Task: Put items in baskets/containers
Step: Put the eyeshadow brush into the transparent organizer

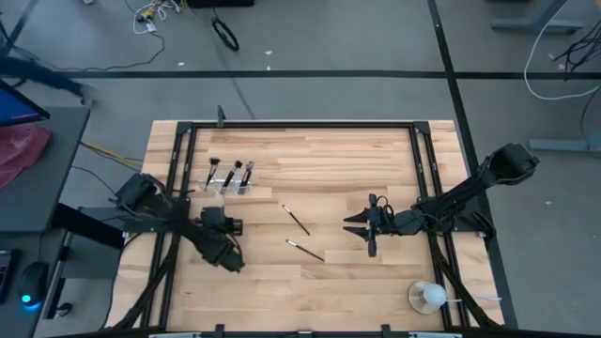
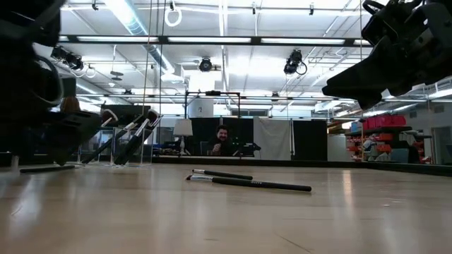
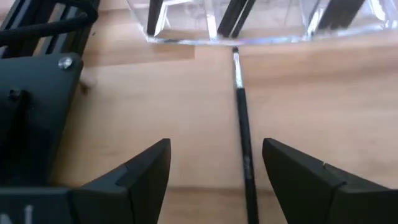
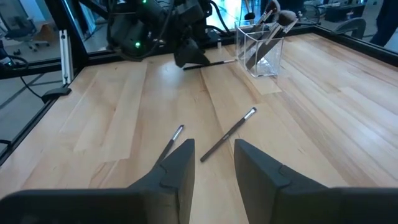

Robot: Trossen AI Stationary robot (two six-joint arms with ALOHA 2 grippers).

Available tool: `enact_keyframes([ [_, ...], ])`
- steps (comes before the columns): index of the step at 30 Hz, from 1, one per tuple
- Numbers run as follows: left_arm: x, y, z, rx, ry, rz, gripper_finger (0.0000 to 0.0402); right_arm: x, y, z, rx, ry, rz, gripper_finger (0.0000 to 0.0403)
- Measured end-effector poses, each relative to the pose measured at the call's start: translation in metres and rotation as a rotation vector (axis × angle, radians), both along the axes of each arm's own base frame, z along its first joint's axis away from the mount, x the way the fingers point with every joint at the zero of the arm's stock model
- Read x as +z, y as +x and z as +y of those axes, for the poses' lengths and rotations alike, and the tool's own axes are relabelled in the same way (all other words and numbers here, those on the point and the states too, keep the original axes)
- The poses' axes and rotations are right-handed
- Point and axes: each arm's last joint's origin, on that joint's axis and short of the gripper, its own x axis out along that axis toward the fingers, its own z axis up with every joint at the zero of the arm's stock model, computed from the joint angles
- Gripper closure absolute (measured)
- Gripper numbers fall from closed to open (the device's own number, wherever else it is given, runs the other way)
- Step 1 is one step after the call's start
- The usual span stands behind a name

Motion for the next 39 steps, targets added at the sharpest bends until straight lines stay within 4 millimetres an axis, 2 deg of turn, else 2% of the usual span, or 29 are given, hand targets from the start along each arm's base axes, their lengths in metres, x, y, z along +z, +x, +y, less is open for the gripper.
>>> enact_keyframes([
  [8, -0.005, 0.006, 0.008, 0.012, -0.020, -0.017, 0.0156, 0.000, 0.000, 0.000, -0.001, 0.003, 0.004, 0.0289],
  [15, -0.020, -0.003, 0.008, -0.059, 0.003, -0.141, 0.0178, -0.001, 0.000, 0.000, -0.002, 0.003, 0.007, 0.0289],
  [19, -0.020, -0.007, 0.002, -0.119, 0.002, -0.117, 0.0212, -0.001, 0.000, 0.000, -0.002, 0.004, 0.007, 0.0289],
  [33, -0.022, -0.020, -0.027, -0.443, 0.000, -0.047, 0.0381, -0.001, 0.000, 0.000, -0.002, 0.008, 0.006, 0.0289],
  [35, -0.022, -0.022, -0.030, -0.467, 0.008, -0.061, 0.0391, -0.001, 0.000, 0.000, -0.003, 0.008, 0.006, 0.0289],
  [39, -0.023, -0.022, -0.036, -0.536, 0.028, -0.106, 0.0385, -0.001, 0.000, 0.000, -0.002, 0.008, 0.006, 0.0289],
])
